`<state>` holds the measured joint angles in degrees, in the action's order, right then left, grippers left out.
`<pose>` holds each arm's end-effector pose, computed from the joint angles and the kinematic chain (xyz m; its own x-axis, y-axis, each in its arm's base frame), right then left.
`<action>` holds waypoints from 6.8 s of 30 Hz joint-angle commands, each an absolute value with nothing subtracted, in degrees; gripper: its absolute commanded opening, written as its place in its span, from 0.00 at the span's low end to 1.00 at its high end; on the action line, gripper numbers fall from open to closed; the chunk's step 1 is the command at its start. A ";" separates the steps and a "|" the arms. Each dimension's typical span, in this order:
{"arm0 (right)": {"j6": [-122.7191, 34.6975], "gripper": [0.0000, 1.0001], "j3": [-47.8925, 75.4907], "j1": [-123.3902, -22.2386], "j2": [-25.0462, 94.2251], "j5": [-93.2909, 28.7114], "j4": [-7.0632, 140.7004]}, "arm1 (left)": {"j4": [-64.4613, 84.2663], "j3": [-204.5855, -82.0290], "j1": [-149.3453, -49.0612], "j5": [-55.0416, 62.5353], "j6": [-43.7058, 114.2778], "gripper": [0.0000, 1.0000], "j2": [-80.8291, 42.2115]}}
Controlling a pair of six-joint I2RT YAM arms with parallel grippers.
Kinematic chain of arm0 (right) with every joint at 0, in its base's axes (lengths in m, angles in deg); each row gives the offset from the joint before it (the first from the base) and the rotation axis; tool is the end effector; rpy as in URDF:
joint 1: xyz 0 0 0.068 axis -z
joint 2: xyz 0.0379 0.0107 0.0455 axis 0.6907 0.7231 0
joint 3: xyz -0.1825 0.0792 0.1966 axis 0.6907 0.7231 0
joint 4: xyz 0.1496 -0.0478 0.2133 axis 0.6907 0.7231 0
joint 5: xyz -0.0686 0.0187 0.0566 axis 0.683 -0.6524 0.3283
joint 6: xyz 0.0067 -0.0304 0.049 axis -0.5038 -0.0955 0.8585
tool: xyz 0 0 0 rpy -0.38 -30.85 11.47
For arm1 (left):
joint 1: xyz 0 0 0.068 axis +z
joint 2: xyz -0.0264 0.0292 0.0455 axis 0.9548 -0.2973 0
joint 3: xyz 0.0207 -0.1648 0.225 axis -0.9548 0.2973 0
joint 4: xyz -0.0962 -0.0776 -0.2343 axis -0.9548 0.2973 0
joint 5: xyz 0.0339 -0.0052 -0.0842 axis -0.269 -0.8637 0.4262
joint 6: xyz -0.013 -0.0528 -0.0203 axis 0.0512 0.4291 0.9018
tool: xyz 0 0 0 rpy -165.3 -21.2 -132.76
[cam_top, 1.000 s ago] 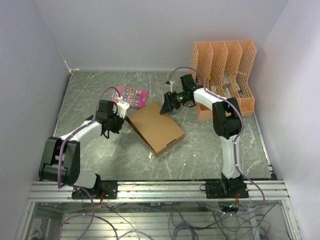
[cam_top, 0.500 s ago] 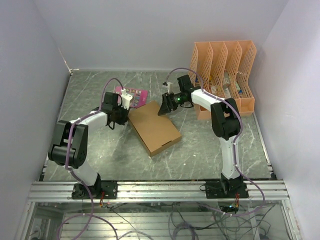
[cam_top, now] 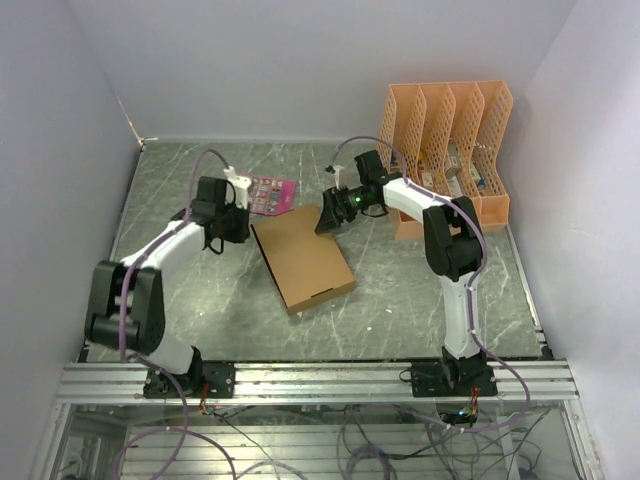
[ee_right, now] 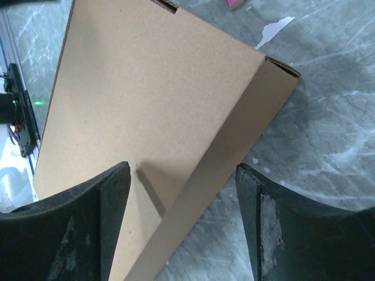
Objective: Fold the paper box
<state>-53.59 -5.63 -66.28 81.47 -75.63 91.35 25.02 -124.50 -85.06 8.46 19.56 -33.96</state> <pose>0.4318 0.2147 0.1576 -0.7523 -0.3459 -0.5607 -0.6588 0.4070 0.6328 0.3201 -0.0797 0.1968 -0.7178 0.2294 -0.6574 0.4033 0.9066 -0.1240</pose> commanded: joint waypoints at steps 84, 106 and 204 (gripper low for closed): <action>-50.99 0.65 32.39 -58.73 55.02 -78.61 78.33 | -12.32 -93.90 -95.10 14.16 77.29 0.48 -20.81; -55.81 0.62 16.90 -71.39 47.86 -73.88 94.05 | -12.69 -98.57 -95.12 17.99 75.26 0.28 -27.25; -56.96 0.68 14.31 -60.96 58.34 -63.17 88.35 | -7.76 -117.84 -99.83 13.22 75.03 0.47 -42.61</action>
